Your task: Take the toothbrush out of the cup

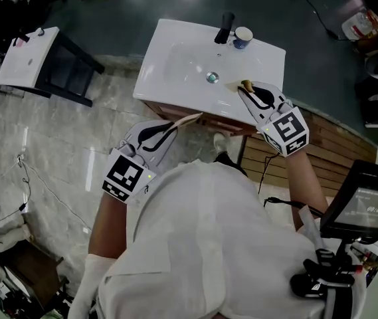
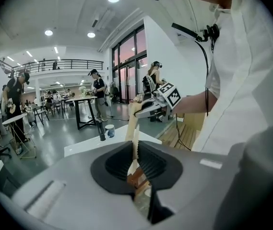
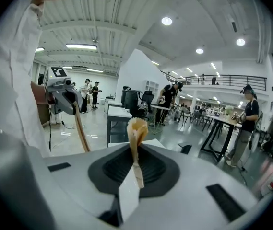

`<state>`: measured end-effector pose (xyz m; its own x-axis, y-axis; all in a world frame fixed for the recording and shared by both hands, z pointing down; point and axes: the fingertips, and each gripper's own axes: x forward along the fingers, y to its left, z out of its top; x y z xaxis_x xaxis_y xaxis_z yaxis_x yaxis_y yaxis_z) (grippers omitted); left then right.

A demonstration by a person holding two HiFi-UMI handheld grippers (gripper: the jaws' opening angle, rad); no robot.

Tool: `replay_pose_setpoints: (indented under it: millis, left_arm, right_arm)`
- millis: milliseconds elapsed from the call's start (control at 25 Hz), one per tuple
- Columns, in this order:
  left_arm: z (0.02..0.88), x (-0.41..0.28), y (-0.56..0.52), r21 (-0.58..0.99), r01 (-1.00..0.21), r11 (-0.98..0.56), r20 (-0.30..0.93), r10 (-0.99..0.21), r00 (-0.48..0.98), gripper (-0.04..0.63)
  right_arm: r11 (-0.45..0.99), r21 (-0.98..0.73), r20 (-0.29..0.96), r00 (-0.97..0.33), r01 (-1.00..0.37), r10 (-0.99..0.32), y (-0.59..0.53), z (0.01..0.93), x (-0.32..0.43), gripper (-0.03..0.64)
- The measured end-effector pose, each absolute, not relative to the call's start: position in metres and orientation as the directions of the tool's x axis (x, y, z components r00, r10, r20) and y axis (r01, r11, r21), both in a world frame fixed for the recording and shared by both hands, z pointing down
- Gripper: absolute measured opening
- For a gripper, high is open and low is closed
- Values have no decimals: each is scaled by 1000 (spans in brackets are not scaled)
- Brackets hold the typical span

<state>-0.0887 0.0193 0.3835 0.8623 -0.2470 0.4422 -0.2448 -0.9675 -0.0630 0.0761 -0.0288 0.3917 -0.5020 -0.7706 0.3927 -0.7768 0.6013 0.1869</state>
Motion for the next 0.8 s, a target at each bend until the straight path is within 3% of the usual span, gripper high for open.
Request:
replay_pose_setpoints:
  millis: [320,800]
  left_arm:
    - [384,-121,63,-70,-223,-972,435,-231,870,34]
    - [394,-114,70,-50,-205,-978,441,-206,873,34]
  right_arm:
    - [614,151,407,-517,-775,-753,42,388,22,28]
    - [629,112,431,-533,-769,-728,72,408,6,29]
